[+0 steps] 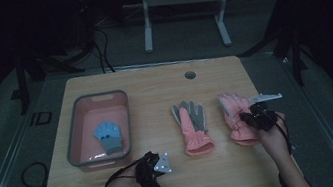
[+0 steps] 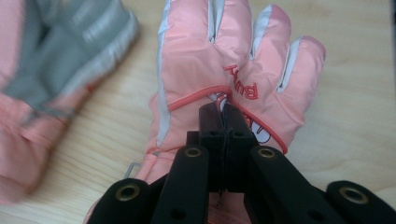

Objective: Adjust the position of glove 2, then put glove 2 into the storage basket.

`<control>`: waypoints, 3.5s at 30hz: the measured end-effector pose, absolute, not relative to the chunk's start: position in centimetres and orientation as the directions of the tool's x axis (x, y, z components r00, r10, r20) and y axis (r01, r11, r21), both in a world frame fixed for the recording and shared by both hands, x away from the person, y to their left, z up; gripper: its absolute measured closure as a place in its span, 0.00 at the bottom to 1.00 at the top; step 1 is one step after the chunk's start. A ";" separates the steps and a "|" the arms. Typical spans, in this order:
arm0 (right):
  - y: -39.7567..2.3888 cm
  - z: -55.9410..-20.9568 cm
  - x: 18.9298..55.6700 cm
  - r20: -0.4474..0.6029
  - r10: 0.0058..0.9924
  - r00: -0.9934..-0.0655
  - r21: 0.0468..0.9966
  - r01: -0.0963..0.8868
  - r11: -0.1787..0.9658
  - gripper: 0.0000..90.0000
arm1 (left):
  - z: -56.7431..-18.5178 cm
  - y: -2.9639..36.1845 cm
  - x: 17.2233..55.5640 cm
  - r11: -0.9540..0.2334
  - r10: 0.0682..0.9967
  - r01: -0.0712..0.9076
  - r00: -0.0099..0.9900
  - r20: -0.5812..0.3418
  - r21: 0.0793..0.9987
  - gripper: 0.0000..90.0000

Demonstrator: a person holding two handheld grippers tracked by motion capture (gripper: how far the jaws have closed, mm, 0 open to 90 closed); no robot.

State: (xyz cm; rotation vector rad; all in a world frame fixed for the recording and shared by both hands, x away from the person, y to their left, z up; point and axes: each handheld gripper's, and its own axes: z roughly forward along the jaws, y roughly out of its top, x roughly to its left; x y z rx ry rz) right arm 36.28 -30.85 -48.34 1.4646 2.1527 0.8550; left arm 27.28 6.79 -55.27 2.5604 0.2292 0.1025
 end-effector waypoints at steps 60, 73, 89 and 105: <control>-17.0 -47.8 35.8 0.091 0.860 -0.502 0.697 0.649 0.305 0.65 | -55.2 6.8 27.2 -0.829 0.192 0.144 0.981 0.032 0.540 0.03; -19.9 -45.4 35.7 0.149 0.795 -0.587 0.724 0.613 0.317 0.19 | -55.1 6.5 27.2 -0.832 0.213 0.160 0.976 0.038 0.532 0.03; -24.8 -44.1 36.4 0.033 0.765 -0.643 0.759 0.514 0.399 0.16 | -49.9 5.8 27.6 -0.703 0.411 0.319 0.912 -0.003 0.635 0.04; -23.3 -45.6 37.6 -0.013 0.708 -0.706 0.737 0.472 0.484 0.82 | -43.7 2.5 33.7 -0.540 0.586 0.354 0.810 0.038 0.764 0.47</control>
